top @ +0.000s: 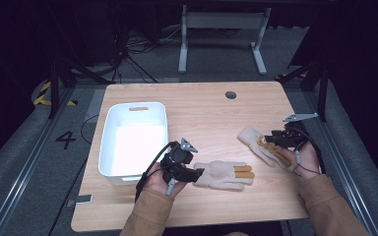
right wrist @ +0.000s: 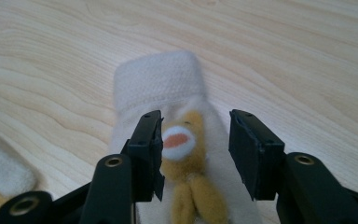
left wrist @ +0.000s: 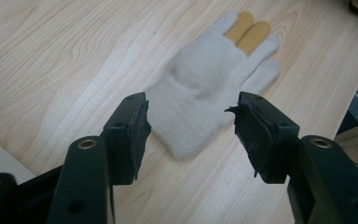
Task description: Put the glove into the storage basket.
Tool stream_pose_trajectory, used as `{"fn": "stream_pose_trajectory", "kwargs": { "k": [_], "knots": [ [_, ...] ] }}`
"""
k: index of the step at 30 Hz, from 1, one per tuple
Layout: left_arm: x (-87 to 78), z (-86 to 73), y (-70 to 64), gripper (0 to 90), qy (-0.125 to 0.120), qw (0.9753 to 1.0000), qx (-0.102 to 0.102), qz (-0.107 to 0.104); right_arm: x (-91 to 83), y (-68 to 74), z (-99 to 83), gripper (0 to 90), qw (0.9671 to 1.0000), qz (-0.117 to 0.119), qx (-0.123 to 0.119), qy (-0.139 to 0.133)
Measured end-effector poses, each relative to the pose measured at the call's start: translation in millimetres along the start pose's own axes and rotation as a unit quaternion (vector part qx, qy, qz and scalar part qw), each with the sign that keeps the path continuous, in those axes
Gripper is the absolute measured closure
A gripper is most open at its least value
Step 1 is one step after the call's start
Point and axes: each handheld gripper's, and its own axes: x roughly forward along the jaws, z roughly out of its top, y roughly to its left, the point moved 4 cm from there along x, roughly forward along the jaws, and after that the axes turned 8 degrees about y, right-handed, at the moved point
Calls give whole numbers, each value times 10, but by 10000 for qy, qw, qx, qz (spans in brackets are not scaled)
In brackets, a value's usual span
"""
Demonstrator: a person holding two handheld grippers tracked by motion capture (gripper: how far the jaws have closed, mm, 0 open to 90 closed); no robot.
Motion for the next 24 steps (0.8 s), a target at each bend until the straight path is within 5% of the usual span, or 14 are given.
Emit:
{"fn": "stream_pose_trajectory", "kwargs": {
  "k": [6, 13, 24],
  "knots": [
    [7, -5, 0, 446, 12, 10000, -18, -29, 116, 41, -32, 529, 9992, 47, -77, 392],
    [26, -6, 8, 445, 58, 10000, -4, -55, 175, 58, -47, 514, 9985, 133, -31, 533],
    [31, -9, 8, 441, 54, 10000, -16, -82, 283, 117, -80, 593, 9960, -208, -406, 770]
  ]
}}
